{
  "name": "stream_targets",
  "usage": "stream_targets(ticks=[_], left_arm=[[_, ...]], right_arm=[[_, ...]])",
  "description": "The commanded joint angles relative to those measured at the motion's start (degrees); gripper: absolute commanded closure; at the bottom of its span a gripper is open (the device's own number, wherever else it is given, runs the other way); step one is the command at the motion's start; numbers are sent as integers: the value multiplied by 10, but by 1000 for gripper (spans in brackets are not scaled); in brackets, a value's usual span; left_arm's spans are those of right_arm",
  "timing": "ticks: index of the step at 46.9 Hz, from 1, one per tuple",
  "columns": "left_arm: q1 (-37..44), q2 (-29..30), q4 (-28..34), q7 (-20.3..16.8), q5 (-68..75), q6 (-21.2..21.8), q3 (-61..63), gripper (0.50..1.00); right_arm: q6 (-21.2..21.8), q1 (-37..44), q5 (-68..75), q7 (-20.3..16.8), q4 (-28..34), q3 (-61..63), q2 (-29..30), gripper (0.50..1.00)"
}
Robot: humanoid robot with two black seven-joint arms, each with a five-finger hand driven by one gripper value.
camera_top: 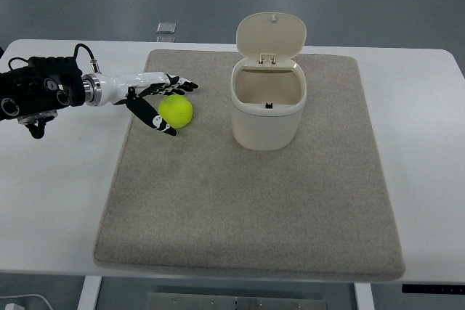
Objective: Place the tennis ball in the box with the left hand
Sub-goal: 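Curl the left hand fingers around the tennis ball to grasp it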
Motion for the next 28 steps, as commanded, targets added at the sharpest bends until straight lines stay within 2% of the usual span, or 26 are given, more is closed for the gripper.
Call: stream_targets(ticks=[1, 25, 28], left_arm=[[2, -3, 0, 0, 0, 0, -3, 510], [5, -5, 4, -1, 7, 28, -2, 512], [5, -5, 4, -1, 7, 28, -2, 536]], right_arm=[[0, 0, 0, 0, 0, 1, 0, 562], [1, 0, 0, 0, 0, 0, 0, 562], [1, 0, 0, 1, 0, 0, 0, 562]])
